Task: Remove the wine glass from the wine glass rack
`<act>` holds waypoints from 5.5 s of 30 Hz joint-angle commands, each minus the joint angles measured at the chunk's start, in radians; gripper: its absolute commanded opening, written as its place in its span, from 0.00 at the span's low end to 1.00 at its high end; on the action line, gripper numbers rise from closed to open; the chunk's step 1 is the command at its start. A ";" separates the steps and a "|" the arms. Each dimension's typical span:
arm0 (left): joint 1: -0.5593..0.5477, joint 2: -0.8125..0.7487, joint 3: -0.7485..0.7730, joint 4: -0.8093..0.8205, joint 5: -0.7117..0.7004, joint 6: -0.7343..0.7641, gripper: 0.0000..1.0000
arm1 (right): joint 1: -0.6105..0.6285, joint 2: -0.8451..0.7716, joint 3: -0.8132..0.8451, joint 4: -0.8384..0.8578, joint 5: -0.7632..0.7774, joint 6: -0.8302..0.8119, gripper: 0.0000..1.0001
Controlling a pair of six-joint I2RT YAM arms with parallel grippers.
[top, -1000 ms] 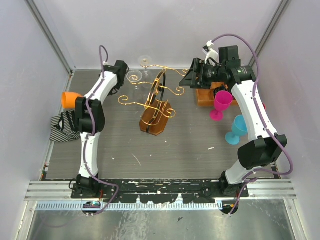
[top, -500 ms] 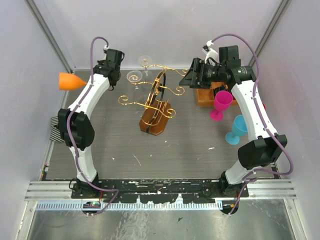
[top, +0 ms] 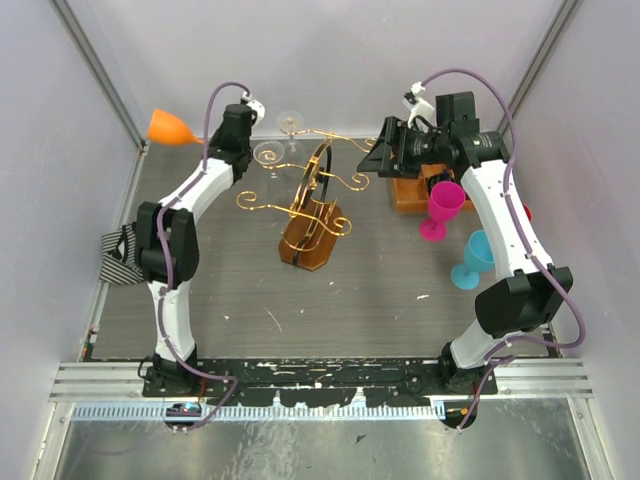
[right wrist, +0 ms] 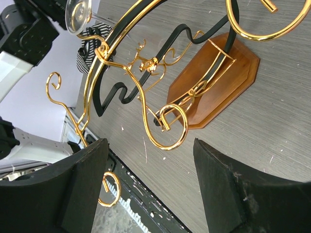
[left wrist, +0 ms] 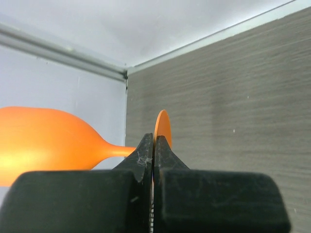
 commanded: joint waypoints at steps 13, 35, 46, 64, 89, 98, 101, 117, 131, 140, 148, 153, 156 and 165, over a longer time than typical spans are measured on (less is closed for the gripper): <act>0.096 0.150 0.185 0.137 0.193 0.017 0.00 | 0.050 0.006 -0.002 0.031 0.006 -0.014 0.76; 0.019 0.128 -0.109 0.447 0.147 0.231 0.00 | 0.056 0.005 -0.018 0.030 0.009 -0.024 0.76; 0.061 0.195 -0.063 0.423 0.108 0.122 0.00 | 0.068 0.032 -0.007 0.024 0.015 -0.029 0.76; 0.078 0.289 -0.128 0.451 0.041 0.087 0.00 | 0.074 0.061 0.014 0.010 0.022 -0.034 0.76; 0.083 0.359 0.026 0.139 0.009 0.048 0.08 | 0.074 0.073 0.020 0.006 0.020 -0.040 0.75; 0.078 0.362 0.037 0.093 0.042 0.047 0.32 | 0.075 0.083 0.028 0.003 0.016 -0.040 0.76; 0.080 0.361 0.038 0.090 0.045 0.045 0.36 | 0.073 0.086 0.029 0.001 0.015 -0.040 0.76; 0.075 0.367 0.050 0.058 0.048 0.039 0.00 | 0.074 0.092 0.032 -0.001 0.012 -0.044 0.75; 0.113 0.427 0.174 -0.100 -0.088 -0.070 0.00 | 0.075 0.091 0.018 -0.001 0.018 -0.048 0.75; 0.165 0.460 0.314 -0.380 0.056 -0.202 0.01 | 0.074 0.098 0.026 -0.002 0.012 -0.048 0.75; 0.165 0.464 0.319 -0.413 0.096 -0.200 0.10 | 0.073 0.098 0.029 -0.002 0.011 -0.049 0.75; 0.163 0.480 0.338 -0.427 0.083 -0.198 0.17 | 0.074 0.101 0.033 -0.002 0.006 -0.049 0.75; 0.163 0.498 0.360 -0.432 0.030 -0.205 0.12 | 0.074 0.103 0.037 -0.002 0.004 -0.049 0.75; 0.129 0.559 0.363 -0.377 -0.199 -0.158 0.00 | 0.075 0.095 0.028 -0.004 0.002 -0.053 0.75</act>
